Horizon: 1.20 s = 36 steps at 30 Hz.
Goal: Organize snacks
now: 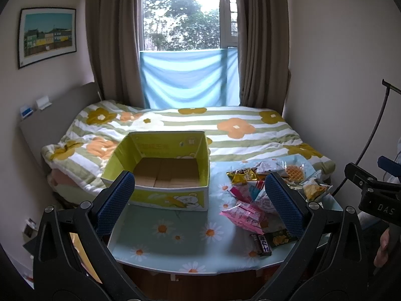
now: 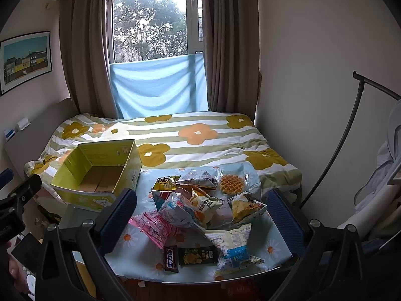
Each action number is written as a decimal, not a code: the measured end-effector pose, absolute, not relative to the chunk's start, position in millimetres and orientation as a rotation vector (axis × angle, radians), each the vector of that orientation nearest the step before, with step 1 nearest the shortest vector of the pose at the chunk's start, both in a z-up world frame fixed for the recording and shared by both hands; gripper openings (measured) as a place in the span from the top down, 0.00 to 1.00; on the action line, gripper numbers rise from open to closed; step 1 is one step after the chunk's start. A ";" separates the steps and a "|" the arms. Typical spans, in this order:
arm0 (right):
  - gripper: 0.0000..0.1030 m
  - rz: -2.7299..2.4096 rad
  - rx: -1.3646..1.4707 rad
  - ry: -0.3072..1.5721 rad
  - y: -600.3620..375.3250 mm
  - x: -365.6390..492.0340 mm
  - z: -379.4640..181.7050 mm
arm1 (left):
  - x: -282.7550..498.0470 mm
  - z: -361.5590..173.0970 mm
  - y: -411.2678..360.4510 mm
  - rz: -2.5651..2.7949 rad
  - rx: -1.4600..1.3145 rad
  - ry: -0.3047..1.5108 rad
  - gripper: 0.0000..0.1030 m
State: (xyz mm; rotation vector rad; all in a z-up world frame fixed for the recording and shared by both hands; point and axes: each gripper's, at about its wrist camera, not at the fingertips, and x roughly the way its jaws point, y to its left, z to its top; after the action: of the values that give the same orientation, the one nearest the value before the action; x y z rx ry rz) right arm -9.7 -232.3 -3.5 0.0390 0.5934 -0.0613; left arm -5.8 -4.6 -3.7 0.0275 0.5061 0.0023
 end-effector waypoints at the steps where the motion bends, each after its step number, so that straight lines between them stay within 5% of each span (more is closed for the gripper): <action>1: 0.00 -0.061 0.039 0.595 -232.2 -9.2 -4.2 | -4.1 -2.2 -4.7 0.002 0.029 0.508 0.00; 36: 0.00 -0.051 0.032 0.602 -226.1 -5.1 -6.9 | 0.2 -9.0 8.8 -0.016 -0.022 0.531 0.00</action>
State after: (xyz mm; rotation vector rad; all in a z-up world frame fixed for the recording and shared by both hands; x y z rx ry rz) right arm -5.1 -226.1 -6.9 0.0316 0.6021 -0.0512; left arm 0.2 8.8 -9.0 -0.0220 0.5306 -0.0164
